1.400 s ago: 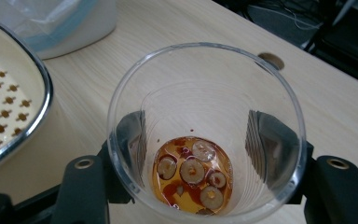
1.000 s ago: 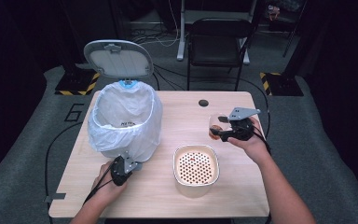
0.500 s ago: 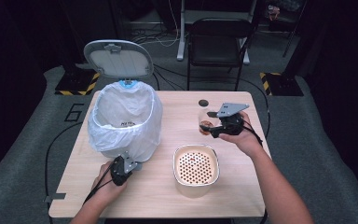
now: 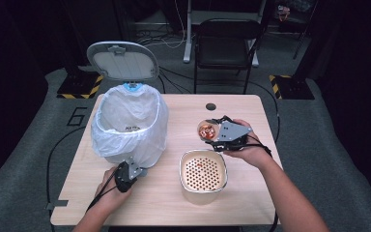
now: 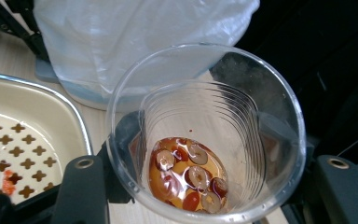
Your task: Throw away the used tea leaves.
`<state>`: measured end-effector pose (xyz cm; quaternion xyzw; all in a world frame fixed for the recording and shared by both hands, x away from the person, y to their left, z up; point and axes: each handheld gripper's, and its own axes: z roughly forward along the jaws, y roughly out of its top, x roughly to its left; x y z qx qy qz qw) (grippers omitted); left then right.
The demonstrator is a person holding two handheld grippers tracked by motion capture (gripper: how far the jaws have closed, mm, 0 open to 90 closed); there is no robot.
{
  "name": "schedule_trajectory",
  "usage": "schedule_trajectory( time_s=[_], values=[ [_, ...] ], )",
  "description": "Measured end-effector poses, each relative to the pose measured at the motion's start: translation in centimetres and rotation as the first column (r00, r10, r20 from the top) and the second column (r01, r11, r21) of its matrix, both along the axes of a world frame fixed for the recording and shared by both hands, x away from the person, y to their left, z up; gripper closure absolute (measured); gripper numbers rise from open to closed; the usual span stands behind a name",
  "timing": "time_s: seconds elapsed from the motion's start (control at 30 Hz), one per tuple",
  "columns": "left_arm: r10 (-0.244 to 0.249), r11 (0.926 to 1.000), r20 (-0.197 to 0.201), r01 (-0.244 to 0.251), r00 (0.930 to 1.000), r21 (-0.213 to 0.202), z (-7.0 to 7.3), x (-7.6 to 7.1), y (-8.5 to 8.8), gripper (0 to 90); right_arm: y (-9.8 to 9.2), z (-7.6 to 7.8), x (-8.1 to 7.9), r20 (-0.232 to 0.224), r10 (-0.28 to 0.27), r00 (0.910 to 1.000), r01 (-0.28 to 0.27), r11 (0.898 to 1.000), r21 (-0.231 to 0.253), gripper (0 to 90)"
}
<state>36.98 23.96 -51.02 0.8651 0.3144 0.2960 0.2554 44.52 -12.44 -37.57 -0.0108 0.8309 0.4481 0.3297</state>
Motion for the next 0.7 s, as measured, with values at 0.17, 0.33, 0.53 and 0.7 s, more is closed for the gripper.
schedule_trajectory(
  time_s=[0.17, 0.33, 0.53, 0.7],
  values=[
    [0.000, 1.0000, -0.002, 0.000, 1.0000, 0.003, 0.0, 0.0, 0.0, 90.0, 0.3, 0.0, -1.0, 0.073, 0.024, 0.9970, -0.022, 1.000, -0.021, 38.5],
    [0.005, 1.0000, 0.001, -0.005, 1.0000, -0.001, 0.0, 0.0, 0.0, 90.0, 0.6, -0.5, -2.5, 0.141, 0.032, 0.9895, -0.029, 0.999, -0.026, 38.8],
    [0.001, 1.0000, 0.000, -0.001, 1.0000, 0.004, 0.0, 0.0, 0.0, 90.0, 0.6, -1.6, -4.2, 0.240, 0.013, 0.9706, 0.007, 0.997, -0.080, 39.5],
    [0.002, 1.0000, -0.001, -0.002, 1.0000, 0.004, 0.0, 0.0, 0.0, 90.0, 0.7, -2.1, -5.5, 0.351, 0.010, 0.9364, 0.035, 0.992, -0.122, 39.9]
  ],
)
